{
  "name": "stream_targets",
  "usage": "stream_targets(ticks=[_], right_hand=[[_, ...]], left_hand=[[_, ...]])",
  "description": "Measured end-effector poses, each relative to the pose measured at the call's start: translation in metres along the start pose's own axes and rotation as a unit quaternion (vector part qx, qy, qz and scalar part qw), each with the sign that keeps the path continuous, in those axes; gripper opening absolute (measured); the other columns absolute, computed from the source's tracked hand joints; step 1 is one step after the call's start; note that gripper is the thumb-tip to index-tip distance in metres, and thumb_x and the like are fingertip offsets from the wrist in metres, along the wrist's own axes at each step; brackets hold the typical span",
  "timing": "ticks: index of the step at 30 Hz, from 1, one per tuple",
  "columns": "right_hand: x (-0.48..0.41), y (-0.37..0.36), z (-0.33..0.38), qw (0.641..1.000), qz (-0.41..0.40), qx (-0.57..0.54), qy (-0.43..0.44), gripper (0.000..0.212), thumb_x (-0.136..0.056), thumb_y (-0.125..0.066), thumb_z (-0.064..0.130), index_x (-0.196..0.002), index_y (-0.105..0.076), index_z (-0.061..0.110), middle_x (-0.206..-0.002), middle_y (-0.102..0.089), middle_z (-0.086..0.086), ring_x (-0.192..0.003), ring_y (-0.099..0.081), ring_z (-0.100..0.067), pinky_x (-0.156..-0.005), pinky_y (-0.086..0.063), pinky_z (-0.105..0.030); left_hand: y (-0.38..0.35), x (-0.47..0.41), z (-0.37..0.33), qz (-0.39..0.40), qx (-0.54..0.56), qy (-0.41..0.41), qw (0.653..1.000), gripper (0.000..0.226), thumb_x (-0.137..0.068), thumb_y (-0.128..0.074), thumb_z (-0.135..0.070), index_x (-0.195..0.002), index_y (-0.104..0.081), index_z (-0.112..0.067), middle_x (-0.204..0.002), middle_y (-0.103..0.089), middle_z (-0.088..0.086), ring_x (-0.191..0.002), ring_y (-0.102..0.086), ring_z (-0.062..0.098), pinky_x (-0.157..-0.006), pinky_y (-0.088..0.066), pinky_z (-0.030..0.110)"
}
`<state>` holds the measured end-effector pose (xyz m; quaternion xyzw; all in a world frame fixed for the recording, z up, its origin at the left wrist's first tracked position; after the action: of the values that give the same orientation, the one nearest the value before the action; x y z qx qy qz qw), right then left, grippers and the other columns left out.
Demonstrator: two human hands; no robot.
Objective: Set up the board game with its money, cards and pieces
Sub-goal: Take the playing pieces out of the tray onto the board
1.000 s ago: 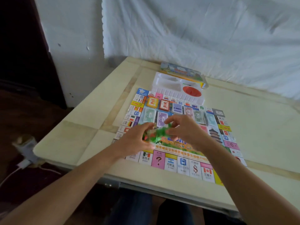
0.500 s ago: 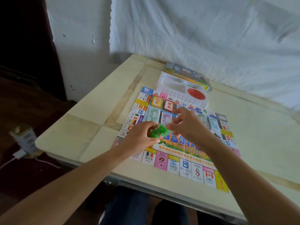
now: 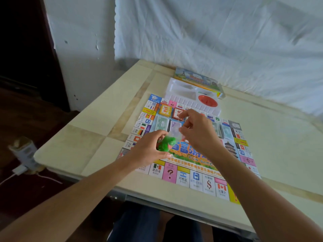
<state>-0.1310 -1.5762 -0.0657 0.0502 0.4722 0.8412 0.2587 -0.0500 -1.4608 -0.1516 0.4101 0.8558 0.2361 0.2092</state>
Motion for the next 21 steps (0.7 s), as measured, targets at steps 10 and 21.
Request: stream_targets(ticks=[10, 21], right_hand=[[-0.003, 0.006, 0.003, 1.000, -0.010, -0.007, 0.023, 0.028, -0.086, -0.058, 0.002, -0.109, -0.058, 0.018, -0.068, -0.062, 0.000, -0.066, -0.065, -0.018, -0.063, -0.053, -0.035], [-0.003, 0.014, -0.007, 0.998, -0.044, -0.043, 0.026, 0.027, -0.085, -0.057, -0.001, -0.104, -0.061, 0.018, -0.063, -0.058, -0.004, -0.060, -0.060, -0.021, -0.060, -0.051, -0.033]], left_hand=[[-0.001, -0.001, 0.004, -0.003, 0.004, 0.008, 1.000, 0.057, -0.076, -0.079, -0.025, -0.125, -0.051, -0.019, -0.108, -0.056, -0.006, -0.100, -0.055, 0.010, -0.084, -0.046, 0.020], [0.001, -0.003, 0.003, 0.017, 0.021, 0.023, 0.999, 0.068, -0.075, -0.079, -0.029, -0.133, -0.045, -0.020, -0.124, -0.053, -0.006, -0.109, -0.050, 0.006, -0.082, -0.038, 0.007]])
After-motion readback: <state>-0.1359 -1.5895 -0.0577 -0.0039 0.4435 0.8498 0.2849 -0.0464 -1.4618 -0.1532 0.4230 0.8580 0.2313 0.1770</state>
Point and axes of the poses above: each hand's wrist, its own x-axis away from the middle knuckle, its own y-axis out of the back of the hand, z = x × y, the point moved 2 cm from there along -x, towards the middle knuckle
